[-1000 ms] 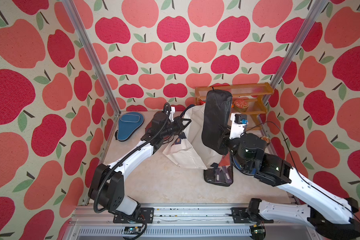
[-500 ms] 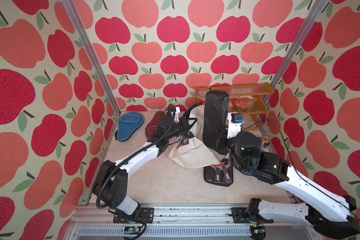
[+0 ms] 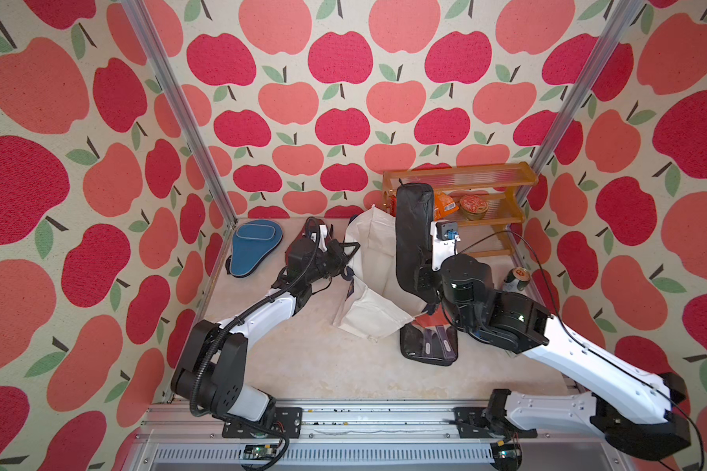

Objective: Remove the ping pong set from the canvas bag
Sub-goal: Place the canvas bag at the center of the board.

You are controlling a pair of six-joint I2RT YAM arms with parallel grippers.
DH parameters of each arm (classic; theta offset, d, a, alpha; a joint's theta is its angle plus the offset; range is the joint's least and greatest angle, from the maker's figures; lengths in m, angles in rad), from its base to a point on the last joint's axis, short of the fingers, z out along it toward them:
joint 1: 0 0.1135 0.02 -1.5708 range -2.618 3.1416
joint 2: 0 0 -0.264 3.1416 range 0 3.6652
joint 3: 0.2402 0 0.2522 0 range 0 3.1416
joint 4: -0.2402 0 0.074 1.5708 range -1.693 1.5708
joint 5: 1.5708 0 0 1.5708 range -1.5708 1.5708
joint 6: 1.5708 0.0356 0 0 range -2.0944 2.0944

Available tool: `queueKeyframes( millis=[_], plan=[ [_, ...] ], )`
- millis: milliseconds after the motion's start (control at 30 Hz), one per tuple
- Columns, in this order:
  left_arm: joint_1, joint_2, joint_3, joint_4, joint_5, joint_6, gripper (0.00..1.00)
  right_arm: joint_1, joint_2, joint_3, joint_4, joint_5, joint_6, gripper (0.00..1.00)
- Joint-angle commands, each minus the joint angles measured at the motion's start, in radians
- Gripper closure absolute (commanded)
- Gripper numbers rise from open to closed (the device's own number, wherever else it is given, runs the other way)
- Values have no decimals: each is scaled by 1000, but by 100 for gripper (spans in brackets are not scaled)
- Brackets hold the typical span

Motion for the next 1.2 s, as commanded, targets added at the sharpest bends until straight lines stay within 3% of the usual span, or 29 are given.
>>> queueKeyframes(
  millis=[0, 233, 400, 500, 600, 833, 967, 1167],
  plan=[
    [37, -36, -9, -67, 90, 91, 100, 6, 1, 67, 34, 31, -16, 100],
    [56, -14, 69, -345, 140, 312, 100, 6, 37, 96, 22, 19, -25, 100],
    [59, 28, 203, -681, 59, 545, 100, 6, 75, 126, 15, -9, -47, 100],
    [63, 33, 255, -752, 38, 577, 98, 5, 97, 130, 20, -29, -55, 100],
    [62, 32, 303, -788, 29, 591, 85, 7, 117, 132, 34, -42, -74, 100],
    [87, 10, 443, -863, 21, 601, 38, 8, 158, 129, 99, -78, -176, 100],
    [115, -6, 513, -885, 33, 571, 26, 7, 173, 126, 148, -94, -247, 100],
    [204, -56, 563, -879, 100, 461, 21, 19, 182, 99, 264, -108, -405, 100]
  ],
)
